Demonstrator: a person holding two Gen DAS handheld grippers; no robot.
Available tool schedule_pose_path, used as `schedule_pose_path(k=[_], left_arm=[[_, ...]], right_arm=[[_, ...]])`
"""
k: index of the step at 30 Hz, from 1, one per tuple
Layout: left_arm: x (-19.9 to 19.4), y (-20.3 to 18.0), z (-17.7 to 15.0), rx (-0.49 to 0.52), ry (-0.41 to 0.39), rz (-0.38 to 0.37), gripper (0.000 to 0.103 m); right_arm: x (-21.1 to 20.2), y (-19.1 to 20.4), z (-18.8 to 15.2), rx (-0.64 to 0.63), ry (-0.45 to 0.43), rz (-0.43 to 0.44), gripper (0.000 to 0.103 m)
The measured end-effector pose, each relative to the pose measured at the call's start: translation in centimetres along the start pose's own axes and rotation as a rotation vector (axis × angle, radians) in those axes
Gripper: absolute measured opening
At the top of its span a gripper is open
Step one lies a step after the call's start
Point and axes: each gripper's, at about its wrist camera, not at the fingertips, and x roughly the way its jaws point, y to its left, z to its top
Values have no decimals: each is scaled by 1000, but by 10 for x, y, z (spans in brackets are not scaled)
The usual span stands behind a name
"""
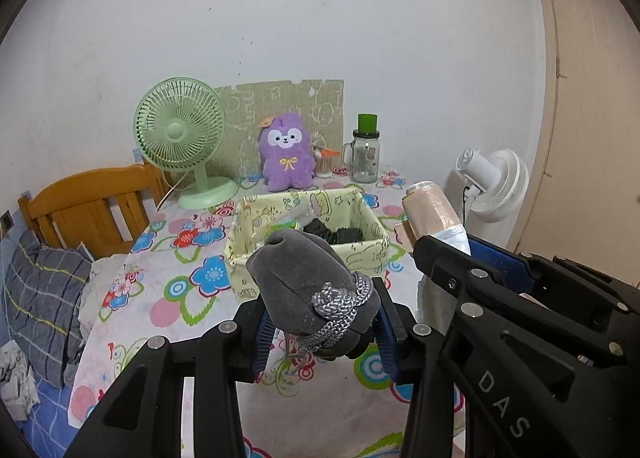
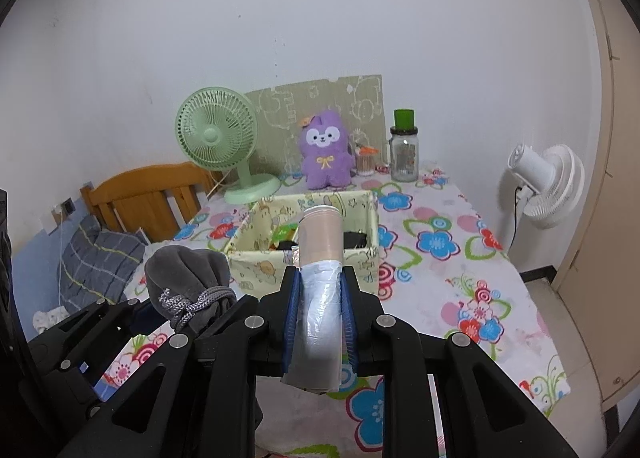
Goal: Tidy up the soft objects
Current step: 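Lift the grey pouch over the fabric box while the right tool carries the white roll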
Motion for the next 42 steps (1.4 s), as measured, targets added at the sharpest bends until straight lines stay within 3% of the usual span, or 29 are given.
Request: schedule_pose_path(k=[20, 42], left_arm=[[20, 15, 39, -21, -38, -3, 45], [110, 40, 70, -50, 34, 14, 45]], right_arm=[[27, 7, 45, -18, -17, -8, 23], [125, -2, 80, -29, 61, 7, 23]])
